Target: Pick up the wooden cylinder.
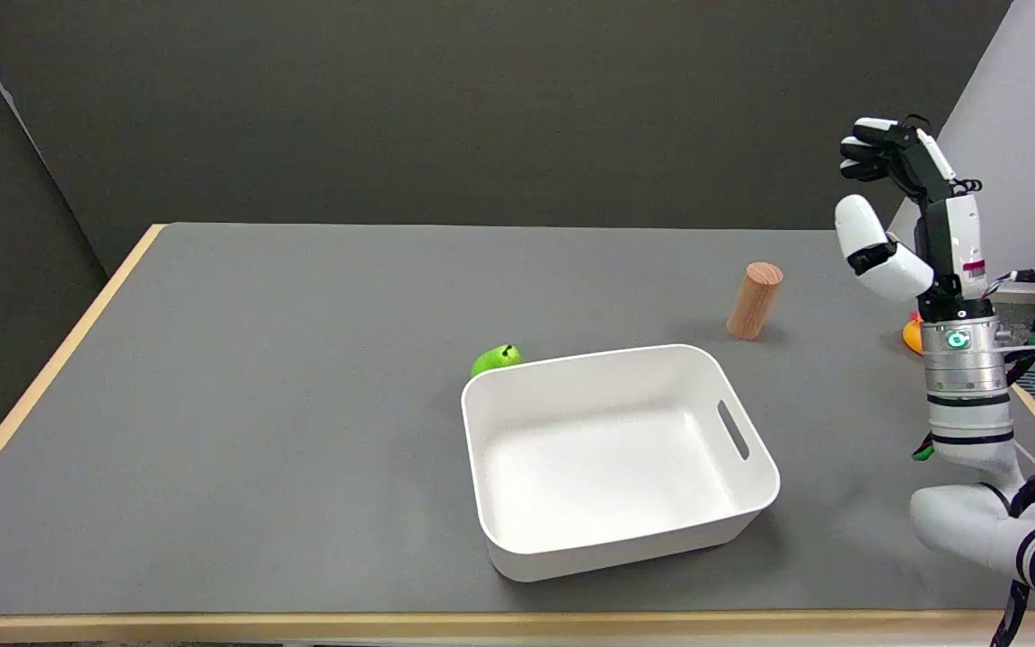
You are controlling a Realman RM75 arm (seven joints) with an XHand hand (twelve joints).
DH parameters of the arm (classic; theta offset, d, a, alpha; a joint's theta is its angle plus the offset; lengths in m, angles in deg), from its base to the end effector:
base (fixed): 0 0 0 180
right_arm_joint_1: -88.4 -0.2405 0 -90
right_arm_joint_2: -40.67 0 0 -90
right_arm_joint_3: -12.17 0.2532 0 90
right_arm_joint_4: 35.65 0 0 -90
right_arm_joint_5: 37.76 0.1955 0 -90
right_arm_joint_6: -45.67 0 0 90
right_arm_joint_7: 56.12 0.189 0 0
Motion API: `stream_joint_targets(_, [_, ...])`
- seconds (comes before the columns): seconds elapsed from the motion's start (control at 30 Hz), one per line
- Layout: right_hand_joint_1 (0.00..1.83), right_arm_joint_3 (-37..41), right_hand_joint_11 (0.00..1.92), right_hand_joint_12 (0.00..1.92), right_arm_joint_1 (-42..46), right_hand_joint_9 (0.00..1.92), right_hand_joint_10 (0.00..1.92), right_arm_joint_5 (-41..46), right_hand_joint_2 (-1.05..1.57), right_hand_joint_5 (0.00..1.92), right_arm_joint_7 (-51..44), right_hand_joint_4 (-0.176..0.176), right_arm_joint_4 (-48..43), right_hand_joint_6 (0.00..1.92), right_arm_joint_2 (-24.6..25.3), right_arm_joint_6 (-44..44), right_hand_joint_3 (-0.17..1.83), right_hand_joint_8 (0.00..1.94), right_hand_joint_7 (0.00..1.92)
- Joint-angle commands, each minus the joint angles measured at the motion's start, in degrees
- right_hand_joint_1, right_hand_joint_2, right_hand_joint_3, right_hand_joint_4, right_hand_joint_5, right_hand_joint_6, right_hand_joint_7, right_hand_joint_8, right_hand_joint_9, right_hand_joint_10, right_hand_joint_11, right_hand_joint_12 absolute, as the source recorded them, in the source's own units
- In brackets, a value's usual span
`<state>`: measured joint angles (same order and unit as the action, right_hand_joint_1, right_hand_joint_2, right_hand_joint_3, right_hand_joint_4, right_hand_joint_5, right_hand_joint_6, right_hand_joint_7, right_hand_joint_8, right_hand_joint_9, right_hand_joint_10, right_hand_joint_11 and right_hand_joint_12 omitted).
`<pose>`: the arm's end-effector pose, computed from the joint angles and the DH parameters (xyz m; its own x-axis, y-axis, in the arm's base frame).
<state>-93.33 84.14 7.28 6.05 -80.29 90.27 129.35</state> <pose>-0.1778 -0.2870 0.4913 0.4366 0.5756 0.6914 -0.5539 -0.4336 0.7107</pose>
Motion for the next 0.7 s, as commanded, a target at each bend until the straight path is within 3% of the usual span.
stream_joint_targets(0.03, [0.56, -0.3, 0.28, 1.45, 0.4, 0.49, 1.06, -0.2, 0.77, 0.37, -0.4, 0.045, 0.8, 0.73, -0.2, -2.3, 0.90, 0.62, 0.55])
stream_joint_targets(0.27, [0.59, -0.7, 0.27, 1.44, 0.8, 0.49, 1.06, -2.3, 0.76, 0.36, -0.4, 0.040, 2.7, 0.72, -0.2, -9.1, 0.90, 0.61, 0.54])
stream_joint_targets(0.43, [0.56, -0.5, 0.17, 1.34, 0.4, 0.37, 0.91, -5.2, 0.71, 0.28, -0.5, -0.010, 5.0, 0.53, -0.2, -18.1, 0.93, 0.50, 0.44])
stream_joint_targets(0.7, [0.55, -0.9, 0.15, 1.31, -6.0, 0.32, 0.88, -8.4, 0.69, 0.25, -0.3, -0.019, 17.1, 0.46, 3.2, -25.4, 0.87, 0.44, 0.41])
